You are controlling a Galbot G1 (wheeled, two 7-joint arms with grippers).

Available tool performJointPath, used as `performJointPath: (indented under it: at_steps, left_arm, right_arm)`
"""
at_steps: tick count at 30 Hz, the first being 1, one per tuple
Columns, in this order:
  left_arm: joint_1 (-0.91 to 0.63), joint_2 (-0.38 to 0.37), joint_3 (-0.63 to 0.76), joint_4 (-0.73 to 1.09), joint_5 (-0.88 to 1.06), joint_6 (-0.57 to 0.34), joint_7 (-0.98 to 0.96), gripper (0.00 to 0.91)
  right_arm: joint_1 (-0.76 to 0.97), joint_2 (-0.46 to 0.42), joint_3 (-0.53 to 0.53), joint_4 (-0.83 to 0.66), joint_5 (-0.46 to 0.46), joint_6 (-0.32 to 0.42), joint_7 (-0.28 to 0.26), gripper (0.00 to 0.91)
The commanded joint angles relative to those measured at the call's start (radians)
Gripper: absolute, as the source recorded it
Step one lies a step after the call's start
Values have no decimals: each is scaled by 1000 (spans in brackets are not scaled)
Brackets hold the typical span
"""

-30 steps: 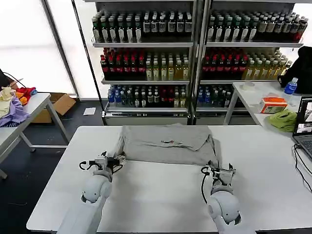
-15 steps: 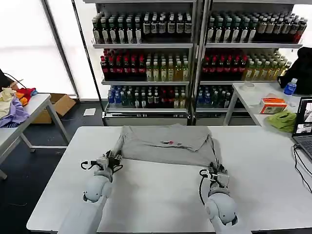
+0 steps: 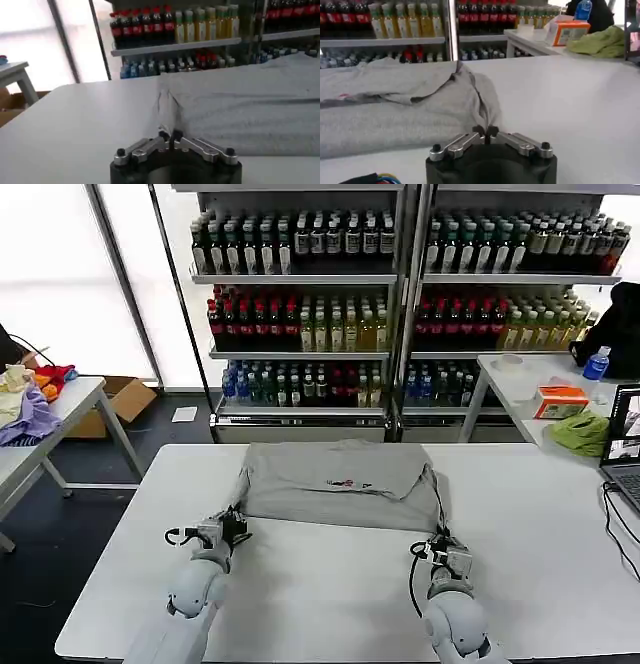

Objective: Fold and organize the clothes.

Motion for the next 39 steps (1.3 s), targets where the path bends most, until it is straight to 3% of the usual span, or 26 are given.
performJointPath:
  at_steps: [1, 8, 19, 28, 37, 38, 39]
  left_arm:
    - [139, 10, -5, -232, -1, -1, 2, 0]
    - [297, 34, -30, -428, -10, 21, -19, 0]
    - [602, 105, -72, -649, -38, 30, -76, 0]
    - [745, 108, -71, -634, -25, 1, -120, 0]
    - [780, 61, -29, -600, 40, -45, -115, 0]
    - [783, 58, -30, -603, 42, -48, -114, 0]
    - [786, 56, -31, -608, 41, -49, -114, 403]
  right_arm:
    - [-43, -11, 7, 142, -1, 1, 2, 0]
    - [-161, -40, 10, 357, -10, -34, 55, 0]
    - [-452, -128, 40, 451, -21, -31, 82, 0]
    - [-643, -184, 89, 470, -19, 2, 149, 0]
    - [-680, -132, 40, 447, -81, 65, 165, 0]
    - [-680, -127, 37, 447, -87, 72, 168, 20]
    - [-678, -118, 38, 448, -95, 78, 170, 625]
